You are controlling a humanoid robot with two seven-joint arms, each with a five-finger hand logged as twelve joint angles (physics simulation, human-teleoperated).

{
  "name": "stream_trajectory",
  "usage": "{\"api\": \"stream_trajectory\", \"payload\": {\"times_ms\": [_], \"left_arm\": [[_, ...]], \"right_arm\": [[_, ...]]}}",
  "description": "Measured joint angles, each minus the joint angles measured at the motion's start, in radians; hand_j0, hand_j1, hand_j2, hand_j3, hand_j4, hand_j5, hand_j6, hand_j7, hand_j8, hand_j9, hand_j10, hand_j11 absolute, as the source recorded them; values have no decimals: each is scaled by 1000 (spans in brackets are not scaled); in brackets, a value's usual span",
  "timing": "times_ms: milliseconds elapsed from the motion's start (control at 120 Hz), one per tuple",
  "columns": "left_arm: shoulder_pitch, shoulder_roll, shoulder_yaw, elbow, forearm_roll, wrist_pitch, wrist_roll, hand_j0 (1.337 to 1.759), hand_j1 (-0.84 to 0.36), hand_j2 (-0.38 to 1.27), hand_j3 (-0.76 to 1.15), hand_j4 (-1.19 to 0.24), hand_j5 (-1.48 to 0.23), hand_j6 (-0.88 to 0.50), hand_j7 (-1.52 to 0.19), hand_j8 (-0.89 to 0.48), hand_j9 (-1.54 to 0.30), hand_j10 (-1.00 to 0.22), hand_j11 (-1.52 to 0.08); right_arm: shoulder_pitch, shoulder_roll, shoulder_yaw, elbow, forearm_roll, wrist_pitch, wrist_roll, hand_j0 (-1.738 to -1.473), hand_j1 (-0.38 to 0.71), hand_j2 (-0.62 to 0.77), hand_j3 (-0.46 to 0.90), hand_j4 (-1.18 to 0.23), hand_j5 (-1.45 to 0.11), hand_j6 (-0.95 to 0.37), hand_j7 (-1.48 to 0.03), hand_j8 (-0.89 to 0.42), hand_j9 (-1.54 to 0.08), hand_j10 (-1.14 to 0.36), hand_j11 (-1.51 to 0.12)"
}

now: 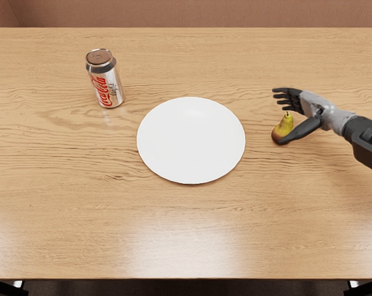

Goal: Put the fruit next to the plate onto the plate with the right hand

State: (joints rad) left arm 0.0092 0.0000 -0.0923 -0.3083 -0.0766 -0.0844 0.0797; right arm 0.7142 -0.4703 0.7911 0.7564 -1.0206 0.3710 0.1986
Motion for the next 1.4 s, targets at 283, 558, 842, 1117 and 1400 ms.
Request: {"api": "stream_trajectory", "payload": {"times_ms": [283, 558, 842, 1117, 1400], "left_arm": [[0, 0, 0, 0, 0, 0, 0, 1658, 346, 0, 0, -2, -3, -2, -3, -2, -3, -2, -3], [0, 0, 0, 0, 0, 0, 0, 1658, 346, 0, 0, -2, -3, -2, -3, -2, -3, -2, -3], [0, 0, 0, 0, 0, 0, 0, 1658, 346, 1, 0, -2, -3, -2, -3, -2, -3, -2, -3], [0, 0, -1, 0, 0, 0, 0, 1658, 346, 1, 0, -2, -3, -2, -3, -2, -3, -2, -4], [0, 0, 0, 0, 0, 0, 0, 1658, 346, 1, 0, -2, -3, -2, -3, -2, -3, -2, -4]], "right_arm": [[-2, 4, -25, 6, 4, 8, 29, -1658, 42, -62, 0, -330, -427, -331, -426, -330, -427, -329, -426], [-5, 3, -49, 12, 6, 13, 60, -1658, 128, -76, 0, -401, -519, -402, -519, -401, -519, -400, -519], [-7, 7, -70, 13, 14, 16, 72, -1658, 173, -77, 0, -445, -586, -451, -575, -443, -586, -448, -576], [-8, 13, -90, 14, 27, 18, 73, -1658, 209, -75, 0, -481, -649, -494, -625, -476, -649, -488, -627], [-5, 11, -112, 14, 46, 17, 72, -1653, 282, -214, 0, -601, -786, -607, -773, -599, -783, -553, -794]]}}
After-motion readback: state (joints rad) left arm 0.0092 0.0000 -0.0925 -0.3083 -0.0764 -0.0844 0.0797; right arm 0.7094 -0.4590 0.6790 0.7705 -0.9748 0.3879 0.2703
